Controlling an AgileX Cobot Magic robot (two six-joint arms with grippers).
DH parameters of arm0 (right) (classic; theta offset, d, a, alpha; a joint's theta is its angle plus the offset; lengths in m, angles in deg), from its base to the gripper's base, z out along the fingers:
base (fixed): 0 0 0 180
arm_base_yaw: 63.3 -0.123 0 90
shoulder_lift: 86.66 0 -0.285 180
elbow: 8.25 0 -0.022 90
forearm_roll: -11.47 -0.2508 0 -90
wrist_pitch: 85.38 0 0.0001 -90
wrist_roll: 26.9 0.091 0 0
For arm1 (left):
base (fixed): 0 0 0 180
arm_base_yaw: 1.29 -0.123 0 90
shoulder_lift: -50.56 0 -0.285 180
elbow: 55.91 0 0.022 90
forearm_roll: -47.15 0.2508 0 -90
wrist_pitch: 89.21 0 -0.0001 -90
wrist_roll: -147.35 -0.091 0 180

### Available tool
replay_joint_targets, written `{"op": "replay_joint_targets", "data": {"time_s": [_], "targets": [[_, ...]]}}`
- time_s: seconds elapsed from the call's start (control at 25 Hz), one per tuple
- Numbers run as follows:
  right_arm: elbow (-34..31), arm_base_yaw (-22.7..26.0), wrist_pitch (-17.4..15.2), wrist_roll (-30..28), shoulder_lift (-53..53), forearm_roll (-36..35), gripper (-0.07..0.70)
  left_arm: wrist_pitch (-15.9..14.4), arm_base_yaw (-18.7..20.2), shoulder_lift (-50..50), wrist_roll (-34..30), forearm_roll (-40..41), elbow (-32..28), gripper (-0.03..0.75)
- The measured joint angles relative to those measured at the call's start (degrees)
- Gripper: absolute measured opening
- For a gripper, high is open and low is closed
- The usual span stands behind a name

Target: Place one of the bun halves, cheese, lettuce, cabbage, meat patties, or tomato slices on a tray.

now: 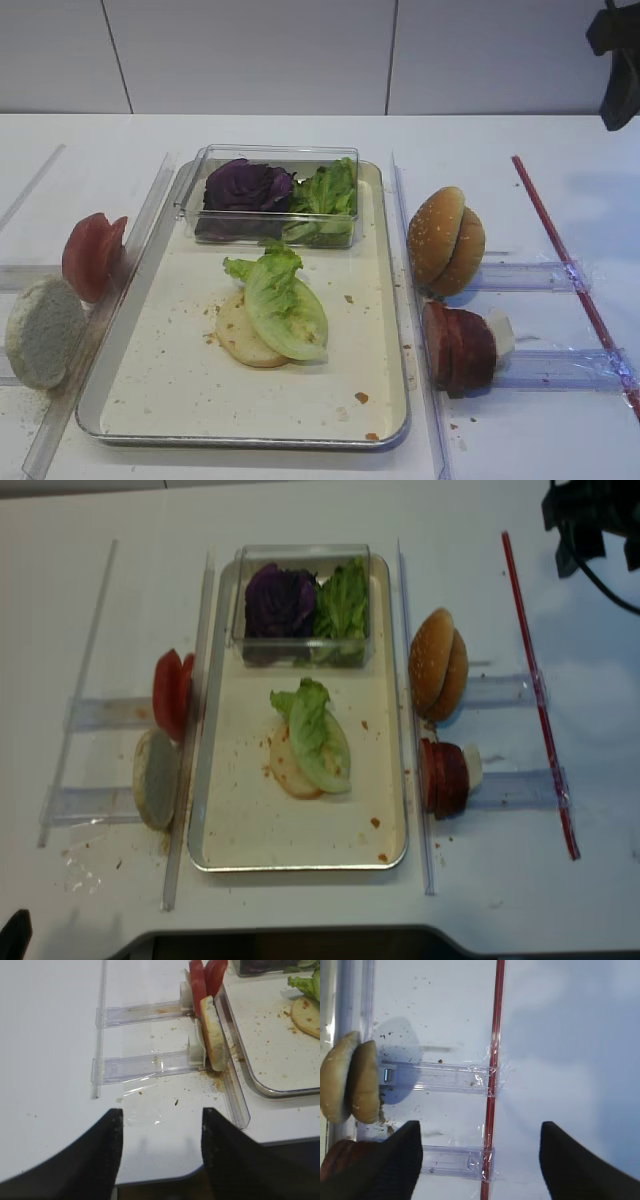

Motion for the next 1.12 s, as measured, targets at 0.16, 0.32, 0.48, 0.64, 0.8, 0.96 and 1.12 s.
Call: {"op": "replay_joint_targets", "data": {"time_s": [0.16, 0.32, 0.48, 0.64, 0.8, 0.96, 1.12], "targets": [[-3.3, 0.1, 0.0, -0.3, -4.9, -1.4, 0.491, 0.0, 0.0, 0.0, 0.0, 0.0, 0.0, 0.344], [-8.8, 0.1, -0.1, -0.4, -10.7, -1.7, 0.470, 0.0, 0.0, 0.0, 0.0, 0.0, 0.0, 0.344], [-14.6, 0.1, -0.2, -2.1, -16.1, -1.7, 0.444, 0.0, 0.0, 0.0, 0.0, 0.0, 0.0, 0.344], [-20.0, 0.1, -0.2, -2.7, -21.6, -1.7, 0.424, 0.0, 0.0, 0.0, 0.0, 0.0, 0.0, 0.344], [-25.0, 0.2, -0.3, -2.8, -27.4, -1.7, 0.410, 0.0, 0.0, 0.0, 0.0, 0.0, 0.0, 0.344], [-29.3, 0.2, -0.3, -2.8, -33.7, -1.7, 0.405, 0.0, 0.0, 0.0, 0.0, -0.3, 0.0, 0.344], [-33.2, 0.2, -0.3, -2.8, -40.4, -1.7, 0.392, 0.0, 0.0, 0.0, 0.0, 0.0, 0.0, 0.344]]}}
